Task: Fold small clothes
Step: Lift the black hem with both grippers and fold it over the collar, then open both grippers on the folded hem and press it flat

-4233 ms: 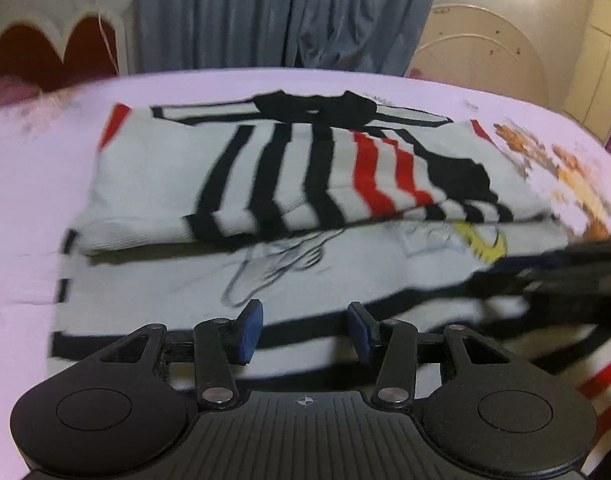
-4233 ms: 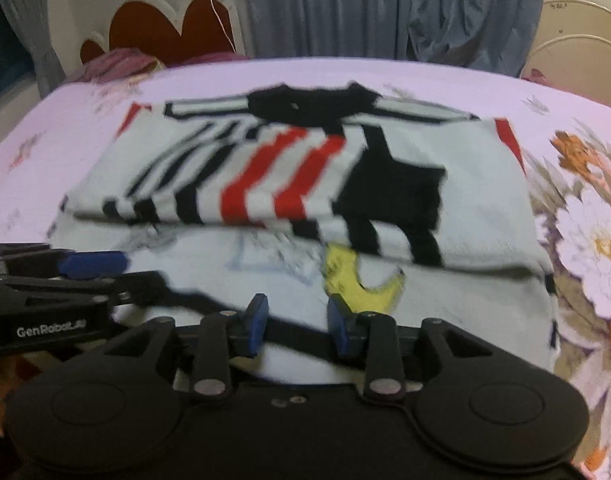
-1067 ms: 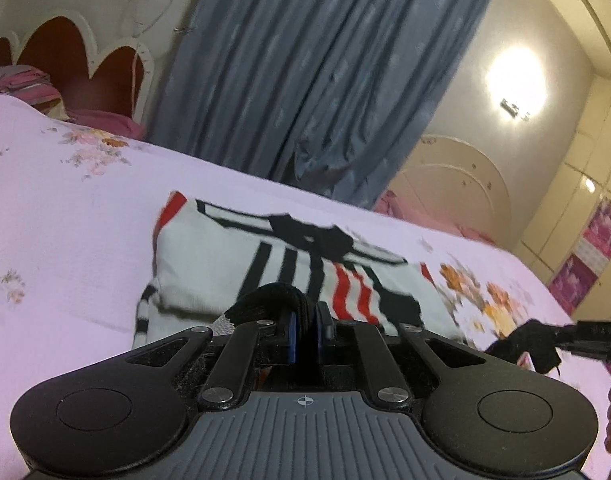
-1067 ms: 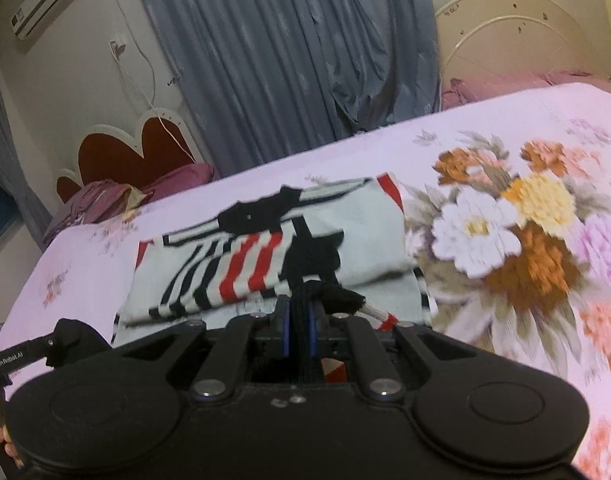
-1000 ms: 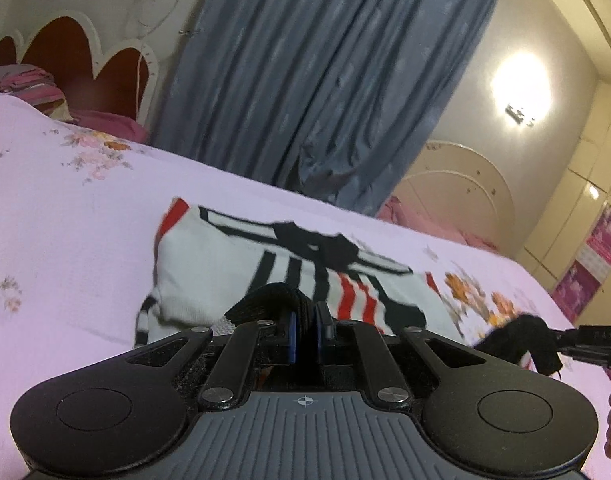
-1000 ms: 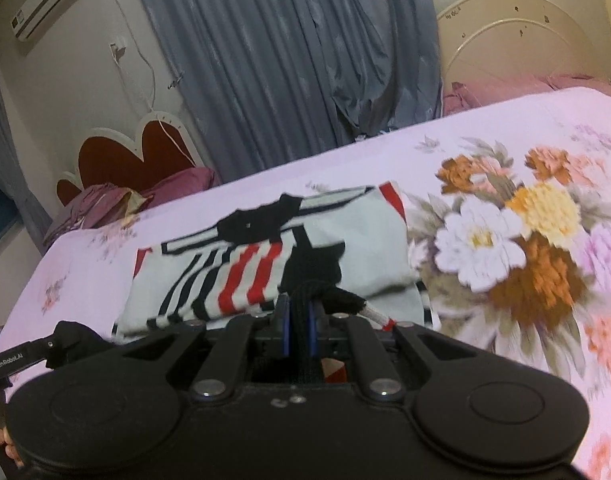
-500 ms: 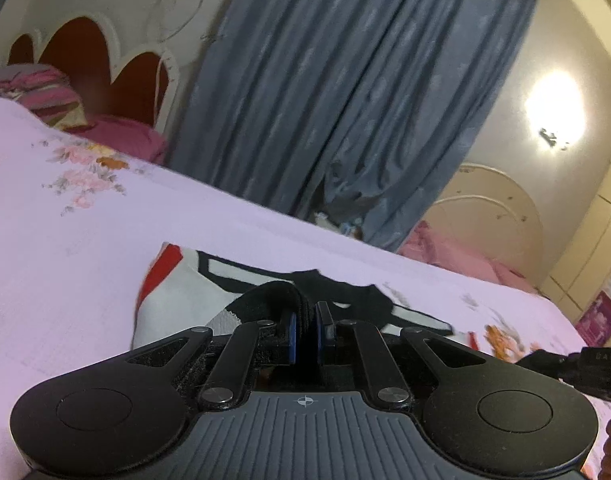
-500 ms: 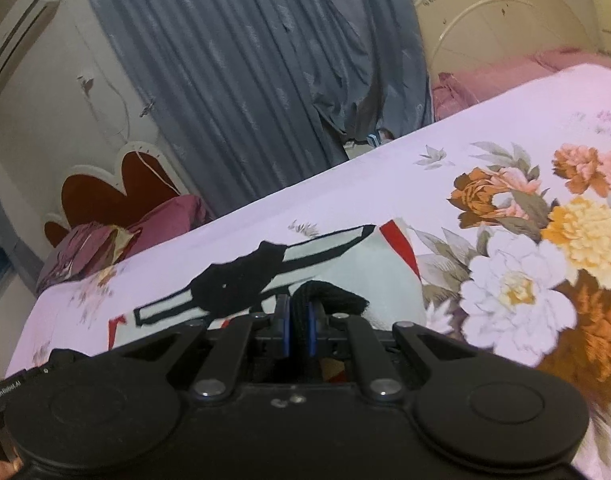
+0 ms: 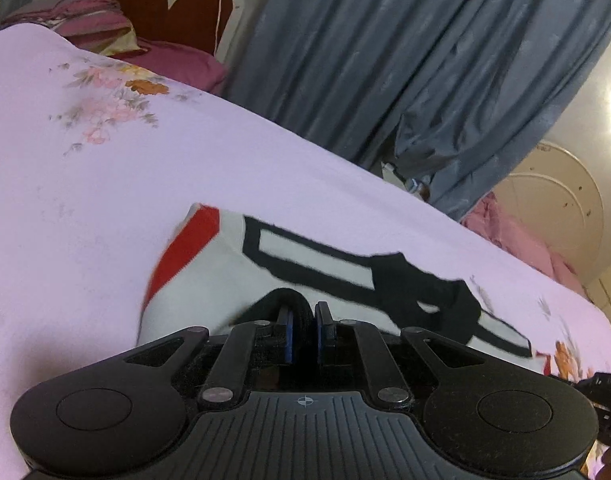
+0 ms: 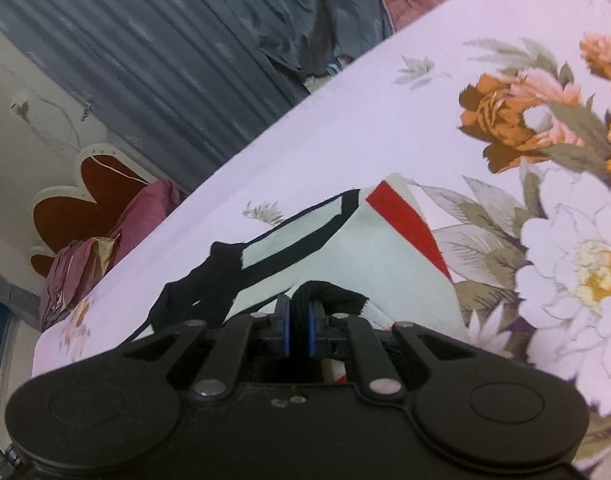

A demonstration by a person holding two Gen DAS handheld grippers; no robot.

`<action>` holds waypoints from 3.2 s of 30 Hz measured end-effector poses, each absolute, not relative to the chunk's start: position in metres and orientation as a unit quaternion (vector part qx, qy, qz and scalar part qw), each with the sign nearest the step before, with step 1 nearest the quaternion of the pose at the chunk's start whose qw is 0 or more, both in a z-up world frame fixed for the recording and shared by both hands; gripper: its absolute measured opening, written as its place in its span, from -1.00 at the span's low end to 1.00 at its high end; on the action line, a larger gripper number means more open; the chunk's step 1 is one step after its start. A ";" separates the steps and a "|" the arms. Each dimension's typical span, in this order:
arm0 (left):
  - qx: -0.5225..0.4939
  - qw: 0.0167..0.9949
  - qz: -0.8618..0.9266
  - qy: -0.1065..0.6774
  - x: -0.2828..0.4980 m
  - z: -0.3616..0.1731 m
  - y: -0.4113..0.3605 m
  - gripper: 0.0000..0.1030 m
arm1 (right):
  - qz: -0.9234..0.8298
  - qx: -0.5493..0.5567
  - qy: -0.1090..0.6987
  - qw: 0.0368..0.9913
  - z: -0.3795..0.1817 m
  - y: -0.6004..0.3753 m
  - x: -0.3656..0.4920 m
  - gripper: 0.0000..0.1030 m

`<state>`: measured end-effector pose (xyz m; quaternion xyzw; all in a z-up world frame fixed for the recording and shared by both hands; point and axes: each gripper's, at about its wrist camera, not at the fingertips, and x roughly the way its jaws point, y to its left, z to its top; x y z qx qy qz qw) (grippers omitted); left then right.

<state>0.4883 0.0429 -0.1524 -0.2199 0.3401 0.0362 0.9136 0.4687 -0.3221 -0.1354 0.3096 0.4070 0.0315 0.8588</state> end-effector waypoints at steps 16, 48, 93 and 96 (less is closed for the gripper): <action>-0.200 0.921 0.036 0.333 0.506 -0.153 0.062 0.20 | 0.038 0.263 0.370 0.890 -0.130 -0.334 0.499 -0.04; -0.120 0.925 -0.041 0.357 0.485 -0.159 0.049 0.50 | 0.131 0.156 0.417 0.886 -0.143 -0.301 0.503 -0.27; -0.061 0.944 -0.060 0.320 0.455 -0.156 -0.033 -0.69 | 0.156 0.048 0.379 0.911 -0.132 -0.209 0.442 -0.64; -0.045 0.939 -0.053 0.338 0.455 -0.171 -0.035 -0.66 | 0.153 0.018 0.389 0.908 -0.140 -0.201 0.437 -0.66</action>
